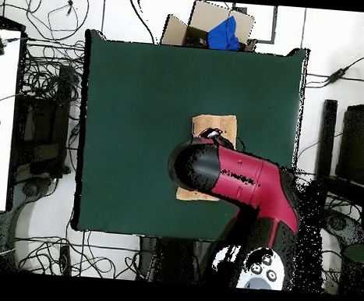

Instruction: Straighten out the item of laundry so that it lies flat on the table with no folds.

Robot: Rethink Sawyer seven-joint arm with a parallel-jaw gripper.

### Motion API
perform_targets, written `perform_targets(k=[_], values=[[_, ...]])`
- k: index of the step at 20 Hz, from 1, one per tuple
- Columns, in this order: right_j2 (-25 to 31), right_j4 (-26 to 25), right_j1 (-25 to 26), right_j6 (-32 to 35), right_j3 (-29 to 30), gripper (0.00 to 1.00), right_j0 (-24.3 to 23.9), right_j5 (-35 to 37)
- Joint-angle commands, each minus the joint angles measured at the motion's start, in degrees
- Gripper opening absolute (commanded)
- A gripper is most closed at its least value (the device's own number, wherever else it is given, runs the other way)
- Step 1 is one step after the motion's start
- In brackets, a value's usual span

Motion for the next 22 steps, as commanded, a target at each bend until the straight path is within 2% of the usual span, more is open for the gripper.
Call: perform_targets(k=[1,8,12,14,17,22], values=[[3.2,-3.4,2.9,1.9,1.6,1.0,1.7,-0.5],[-1.4,-0.3,4.3,12.1,2.0,1.0,5.7,-1.7],[-4.8,1.1,6.4,15.8,-0.9,1.0,8.4,0.3],[-6.1,2.9,8.4,18.4,-2.2,1.0,9.6,0.3],[-8.1,7.6,11.0,23.2,-4.5,1.0,10.9,4.0],[-12.1,12.3,15.3,26.6,-7.4,1.0,12.5,6.1]])
